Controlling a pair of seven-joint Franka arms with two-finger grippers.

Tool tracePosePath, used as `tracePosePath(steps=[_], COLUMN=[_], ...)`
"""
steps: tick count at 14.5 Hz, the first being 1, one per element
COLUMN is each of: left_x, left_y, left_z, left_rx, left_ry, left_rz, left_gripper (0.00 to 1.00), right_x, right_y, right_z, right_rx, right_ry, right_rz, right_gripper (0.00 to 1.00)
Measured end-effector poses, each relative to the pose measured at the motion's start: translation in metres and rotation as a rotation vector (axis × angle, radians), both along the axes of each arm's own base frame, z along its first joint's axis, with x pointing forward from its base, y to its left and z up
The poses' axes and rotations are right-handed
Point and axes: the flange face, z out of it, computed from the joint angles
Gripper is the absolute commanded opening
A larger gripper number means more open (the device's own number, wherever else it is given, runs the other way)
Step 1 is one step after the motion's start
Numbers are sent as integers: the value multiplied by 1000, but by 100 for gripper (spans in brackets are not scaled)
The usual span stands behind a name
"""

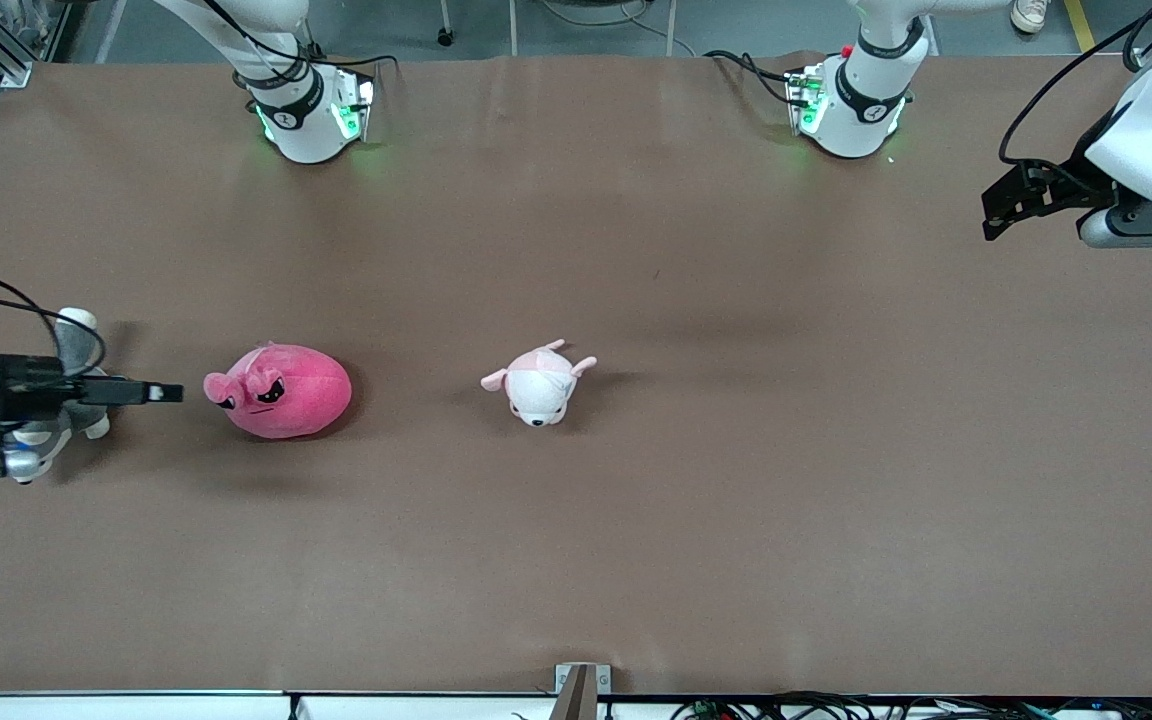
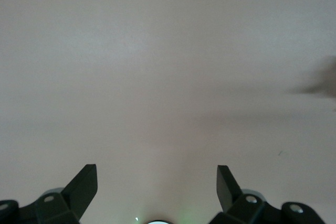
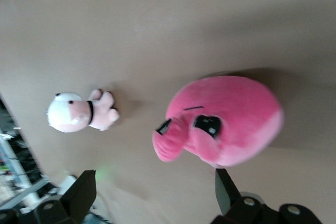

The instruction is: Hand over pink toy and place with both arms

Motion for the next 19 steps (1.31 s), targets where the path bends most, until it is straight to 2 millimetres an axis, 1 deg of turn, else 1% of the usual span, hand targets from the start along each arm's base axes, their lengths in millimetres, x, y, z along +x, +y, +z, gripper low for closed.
tracePosePath(steps=[2, 3, 4, 5, 7, 8, 9, 11, 14, 16, 19], left_x=[-2, -4, -6, -8, -10, -11, -11, -12, -12, -12, -12], left_y=[0, 0, 0, 0, 0, 0, 0, 0, 0, -2, -3], left_z=[7, 12, 18, 21, 22, 21, 21, 21, 21, 21, 21], left_rx=[0, -1, -2, -1, 1, 1, 2, 3, 3, 3, 3], left_ry=[-6, -13, -18, -13, -4, 2, 7, 12, 13, 13, 15], left_rz=[0, -1, -1, -1, -1, 0, 0, -1, -2, -4, -6], left_gripper=[100, 100, 100, 100, 100, 100, 100, 100, 100, 100, 100], right_x=[-1, -4, -7, -10, -17, -21, -25, -32, -42, -48, -51], right_y=[-5, -3, 3, 13, 46, 61, 71, 79, 77, 75, 75], right_z=[47, 70, 91, 111, 150, 165, 177, 194, 215, 219, 214], right_rx=[-112, -164, -224, -291, -406, -440, -467, -527, -576, -585, -589], right_ry=[-49, -75, -100, -126, -168, -182, -194, -214, -243, -246, -254], right_rz=[43, 61, 86, 115, 150, 149, 146, 151, 143, 133, 127], right_gripper=[100, 100, 100, 100, 100, 100, 100, 100, 100, 100, 100])
